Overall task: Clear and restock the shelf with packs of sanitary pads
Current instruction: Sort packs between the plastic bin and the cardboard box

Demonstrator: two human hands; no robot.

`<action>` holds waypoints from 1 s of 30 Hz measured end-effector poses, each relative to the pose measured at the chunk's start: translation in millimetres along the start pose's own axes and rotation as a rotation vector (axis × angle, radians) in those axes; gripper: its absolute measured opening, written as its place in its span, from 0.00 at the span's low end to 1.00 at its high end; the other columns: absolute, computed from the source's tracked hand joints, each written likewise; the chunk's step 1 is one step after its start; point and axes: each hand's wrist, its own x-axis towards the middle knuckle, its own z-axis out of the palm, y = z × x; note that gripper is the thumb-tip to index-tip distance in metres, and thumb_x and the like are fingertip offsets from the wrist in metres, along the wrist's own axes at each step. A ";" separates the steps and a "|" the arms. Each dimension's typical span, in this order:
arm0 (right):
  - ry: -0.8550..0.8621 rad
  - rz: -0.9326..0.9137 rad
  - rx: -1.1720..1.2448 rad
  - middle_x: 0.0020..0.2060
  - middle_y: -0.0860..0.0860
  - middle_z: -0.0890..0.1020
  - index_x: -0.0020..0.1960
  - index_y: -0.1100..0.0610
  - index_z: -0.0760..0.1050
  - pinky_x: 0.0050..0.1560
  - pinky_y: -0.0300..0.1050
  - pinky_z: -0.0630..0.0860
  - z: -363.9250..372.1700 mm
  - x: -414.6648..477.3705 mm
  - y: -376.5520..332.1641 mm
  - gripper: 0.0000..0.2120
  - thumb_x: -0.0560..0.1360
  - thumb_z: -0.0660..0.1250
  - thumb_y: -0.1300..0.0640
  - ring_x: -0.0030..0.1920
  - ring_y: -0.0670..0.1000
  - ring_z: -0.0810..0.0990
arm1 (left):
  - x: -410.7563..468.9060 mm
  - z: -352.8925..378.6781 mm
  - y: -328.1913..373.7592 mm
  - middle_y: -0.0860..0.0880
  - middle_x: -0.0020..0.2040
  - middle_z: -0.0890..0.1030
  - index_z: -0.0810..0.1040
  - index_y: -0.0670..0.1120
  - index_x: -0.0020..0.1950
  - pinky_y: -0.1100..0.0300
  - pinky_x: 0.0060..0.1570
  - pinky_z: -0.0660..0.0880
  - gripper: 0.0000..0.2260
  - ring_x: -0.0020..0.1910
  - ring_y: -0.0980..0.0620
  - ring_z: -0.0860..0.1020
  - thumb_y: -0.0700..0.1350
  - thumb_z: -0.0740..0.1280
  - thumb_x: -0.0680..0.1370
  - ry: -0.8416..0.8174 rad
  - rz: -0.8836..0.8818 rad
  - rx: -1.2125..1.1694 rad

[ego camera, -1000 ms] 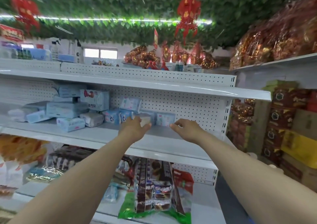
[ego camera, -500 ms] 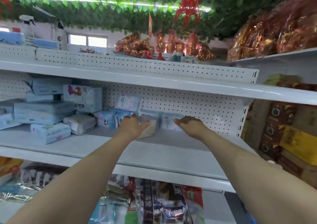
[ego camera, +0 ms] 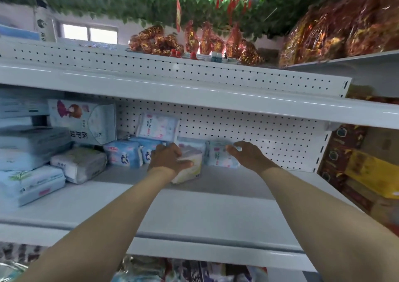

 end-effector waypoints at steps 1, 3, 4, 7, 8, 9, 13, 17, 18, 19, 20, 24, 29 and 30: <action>-0.003 0.012 0.003 0.75 0.57 0.69 0.77 0.58 0.66 0.72 0.49 0.65 1.8 3.7 0.6 0.33 0.81 0.59 0.37 0.73 0.58 0.69 | 3.0 2.2 -3.5 0.46 0.58 0.75 0.75 0.52 0.53 0.55 0.55 0.72 0.21 0.59 0.44 0.75 0.60 0.77 0.68 0.004 0.016 -0.042; -0.001 0.016 0.003 0.75 0.58 0.69 0.78 0.58 0.64 0.72 0.49 0.65 4.9 9.7 0.7 0.33 0.81 0.60 0.38 0.73 0.59 0.69 | 6.7 6.6 -9.0 0.50 0.53 0.77 0.73 0.50 0.52 0.57 0.46 0.69 0.21 0.55 0.47 0.77 0.56 0.79 0.68 0.004 0.030 -0.116; -0.001 0.015 -0.003 0.74 0.58 0.69 0.78 0.58 0.63 0.71 0.48 0.65 6.1 12.5 0.4 0.32 0.81 0.60 0.39 0.72 0.59 0.69 | 7.5 8.9 -11.3 0.51 0.52 0.77 0.73 0.50 0.52 0.58 0.42 0.67 0.21 0.53 0.48 0.77 0.55 0.79 0.68 0.001 0.030 -0.142; -0.041 0.016 -0.025 0.73 0.58 0.71 0.77 0.58 0.64 0.70 0.48 0.64 10.2 20.7 2.6 0.29 0.82 0.61 0.42 0.72 0.59 0.70 | 8.2 13.2 -15.9 0.54 0.52 0.76 0.72 0.52 0.51 0.61 0.38 0.66 0.19 0.50 0.51 0.75 0.53 0.79 0.69 0.002 0.039 -0.222; -0.053 0.018 -0.030 0.73 0.57 0.71 0.77 0.56 0.64 0.71 0.48 0.65 12.1 23.8 3.8 0.30 0.81 0.61 0.40 0.72 0.59 0.70 | 9.1 14.0 -17.3 0.53 0.52 0.77 0.72 0.53 0.49 0.63 0.38 0.66 0.19 0.50 0.52 0.75 0.52 0.79 0.68 0.005 0.042 -0.248; -0.048 0.018 -0.046 0.73 0.56 0.72 0.77 0.54 0.65 0.71 0.49 0.65 14.5 27.7 5.5 0.33 0.80 0.62 0.36 0.71 0.58 0.70 | 10.0 14.6 -18.5 0.54 0.52 0.77 0.71 0.53 0.49 0.64 0.38 0.66 0.19 0.50 0.52 0.75 0.52 0.79 0.68 0.007 0.047 -0.264; 0.001 0.045 -0.148 0.65 0.57 0.71 0.77 0.47 0.65 0.67 0.53 0.70 21.5 42.3 13.7 0.39 0.72 0.68 0.31 0.66 0.62 0.70 | 10.8 15.7 -19.4 0.55 0.51 0.75 0.72 0.51 0.50 0.67 0.38 0.65 0.18 0.50 0.53 0.74 0.50 0.79 0.69 0.008 0.052 -0.301; 0.059 0.058 -0.275 0.57 0.55 0.72 0.69 0.54 0.72 0.57 0.52 0.78 20.6 39.0 14.9 0.33 0.70 0.77 0.42 0.60 0.57 0.74 | 7.2 17.4 -18.8 0.57 0.49 0.76 0.72 0.52 0.49 0.67 0.38 0.65 0.18 0.49 0.53 0.75 0.50 0.80 0.69 0.029 0.027 -0.320; 0.079 0.069 -0.281 0.57 0.54 0.72 0.69 0.53 0.73 0.55 0.52 0.78 21.0 36.7 15.4 0.32 0.69 0.78 0.44 0.60 0.56 0.74 | 5.7 17.8 -18.9 0.57 0.49 0.76 0.71 0.53 0.48 0.67 0.38 0.65 0.18 0.50 0.52 0.75 0.50 0.80 0.69 0.036 0.022 -0.325; 0.099 0.081 -0.290 0.57 0.54 0.72 0.68 0.52 0.73 0.54 0.51 0.78 21.3 33.3 16.0 0.31 0.69 0.78 0.45 0.61 0.55 0.73 | 3.3 17.6 -18.8 0.56 0.49 0.77 0.71 0.53 0.47 0.67 0.38 0.66 0.19 0.50 0.52 0.76 0.50 0.80 0.69 0.044 0.018 -0.330; 0.117 0.089 -0.314 0.58 0.54 0.71 0.67 0.51 0.74 0.54 0.50 0.76 21.7 28.9 16.6 0.29 0.69 0.78 0.45 0.62 0.56 0.71 | 0.4 16.5 -18.7 0.55 0.50 0.77 0.70 0.53 0.47 0.66 0.37 0.66 0.19 0.50 0.51 0.76 0.50 0.80 0.69 0.051 0.012 -0.331; 0.167 0.054 -0.349 0.65 0.56 0.67 0.65 0.53 0.74 0.59 0.51 0.72 17.9 7.8 27.3 0.27 0.71 0.76 0.45 0.67 0.58 0.65 | -16.4 11.4 -21.3 0.54 0.49 0.76 0.71 0.51 0.48 0.60 0.41 0.69 0.20 0.50 0.50 0.76 0.48 0.81 0.68 0.069 -0.039 -0.384; 0.114 0.155 0.066 0.50 0.54 0.81 0.56 0.59 0.75 0.45 0.51 0.80 2.7 -25.3 37.5 0.23 0.71 0.75 0.44 0.45 0.56 0.82 | -54.2 7.2 -16.6 0.53 0.47 0.76 0.71 0.48 0.50 0.60 0.47 0.70 0.19 0.49 0.50 0.75 0.45 0.80 0.69 0.127 -0.046 -0.464; 0.113 0.172 0.136 0.48 0.54 0.82 0.57 0.58 0.75 0.47 0.53 0.82 0.0 -33.6 39.4 0.23 0.71 0.76 0.44 0.44 0.56 0.83 | -63.8 6.0 -14.6 0.52 0.48 0.76 0.72 0.47 0.50 0.59 0.49 0.72 0.20 0.49 0.49 0.76 0.46 0.80 0.69 0.127 -0.049 -0.465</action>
